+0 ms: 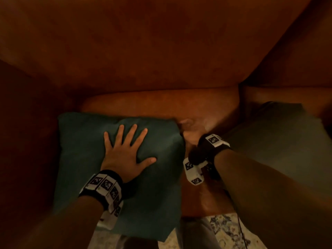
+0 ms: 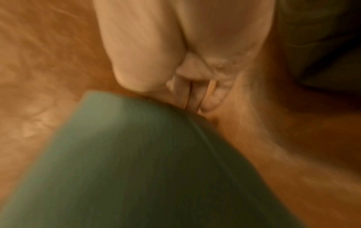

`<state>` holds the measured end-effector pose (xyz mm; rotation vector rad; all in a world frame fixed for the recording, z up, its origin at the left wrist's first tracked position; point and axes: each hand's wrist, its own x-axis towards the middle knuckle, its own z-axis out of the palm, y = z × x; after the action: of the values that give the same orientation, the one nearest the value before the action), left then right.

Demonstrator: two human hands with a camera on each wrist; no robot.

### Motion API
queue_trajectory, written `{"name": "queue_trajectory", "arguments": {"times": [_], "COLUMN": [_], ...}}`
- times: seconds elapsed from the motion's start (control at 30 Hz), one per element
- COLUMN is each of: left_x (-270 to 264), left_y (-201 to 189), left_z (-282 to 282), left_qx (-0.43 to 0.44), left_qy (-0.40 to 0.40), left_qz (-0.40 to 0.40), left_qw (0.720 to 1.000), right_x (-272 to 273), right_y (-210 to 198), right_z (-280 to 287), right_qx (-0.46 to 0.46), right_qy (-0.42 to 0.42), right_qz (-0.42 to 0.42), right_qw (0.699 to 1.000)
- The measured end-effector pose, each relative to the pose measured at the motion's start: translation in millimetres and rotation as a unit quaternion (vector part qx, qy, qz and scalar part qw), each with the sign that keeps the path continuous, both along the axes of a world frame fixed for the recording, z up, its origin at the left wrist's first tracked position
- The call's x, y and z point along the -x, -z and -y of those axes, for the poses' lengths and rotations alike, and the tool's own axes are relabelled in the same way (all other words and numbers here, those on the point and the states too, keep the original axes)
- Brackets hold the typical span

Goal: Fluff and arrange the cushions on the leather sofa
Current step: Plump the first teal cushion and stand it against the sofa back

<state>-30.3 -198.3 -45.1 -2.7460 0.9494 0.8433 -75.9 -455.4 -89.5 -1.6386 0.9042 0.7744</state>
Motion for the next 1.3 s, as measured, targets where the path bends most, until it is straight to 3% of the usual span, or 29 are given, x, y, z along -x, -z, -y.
{"name": "queue_trajectory", "arguments": {"times": [0.17, 0.23, 0.4, 0.47, 0.57, 0.63, 0.7, 0.8, 0.97, 1.03, 1.07, 1.17, 1.23, 1.3], "left_x": [5, 6, 0, 0, 2, 5, 6, 6, 13, 12, 10, 8, 8, 12], "left_y": [2, 4, 4, 4, 4, 3, 2, 1, 1, 3, 3, 0, -2, -9], "left_z": [6, 6, 10, 13, 14, 12, 12, 12, 13, 12, 10, 2, 2, 8], "left_qx": [-0.004, -0.008, -0.011, -0.016, -0.019, -0.018, -0.018, -0.018, -0.024, -0.035, -0.036, -0.034, -0.035, -0.023], "left_qy": [-0.005, -0.007, -0.012, -0.010, -0.008, -0.005, -0.004, -0.006, -0.009, -0.024, -0.032, -0.038, -0.035, -0.041], "left_qz": [-0.001, 0.000, 0.000, -0.002, 0.001, 0.005, 0.006, 0.004, 0.005, -0.001, -0.004, -0.011, -0.007, 0.006], "left_qw": [1.000, 1.000, 1.000, 1.000, 1.000, 1.000, 1.000, 1.000, 1.000, 0.999, 0.999, 0.999, 0.999, 0.999], "right_x": [-9, -14, -1, 1, -13, -29, -40, -38, -53, -55, -51, -26, -17, -23], "right_y": [-8, -10, 4, 7, 3, 0, 2, -2, 3, 6, 7, 7, 6, 3], "right_z": [44, 48, 38, 38, 43, 50, 56, 50, 36, 31, 28, 27, 28, 28], "right_qx": [0.071, 0.098, -0.039, -0.077, -0.009, 0.002, -0.049, -0.099, 0.102, 0.128, 0.123, -0.009, -0.081, 0.003], "right_qy": [0.161, 0.140, 0.251, 0.233, 0.130, 0.140, 0.139, -0.014, -0.130, -0.091, -0.027, 0.124, 0.129, 0.065], "right_qz": [0.081, 0.084, 0.019, -0.010, -0.015, 0.004, -0.018, -0.116, 0.020, 0.067, 0.069, -0.063, -0.077, -0.012], "right_qw": [0.981, 0.982, 0.967, 0.969, 0.991, 0.990, 0.989, 0.988, 0.986, 0.985, 0.990, 0.990, 0.985, 0.998]}}
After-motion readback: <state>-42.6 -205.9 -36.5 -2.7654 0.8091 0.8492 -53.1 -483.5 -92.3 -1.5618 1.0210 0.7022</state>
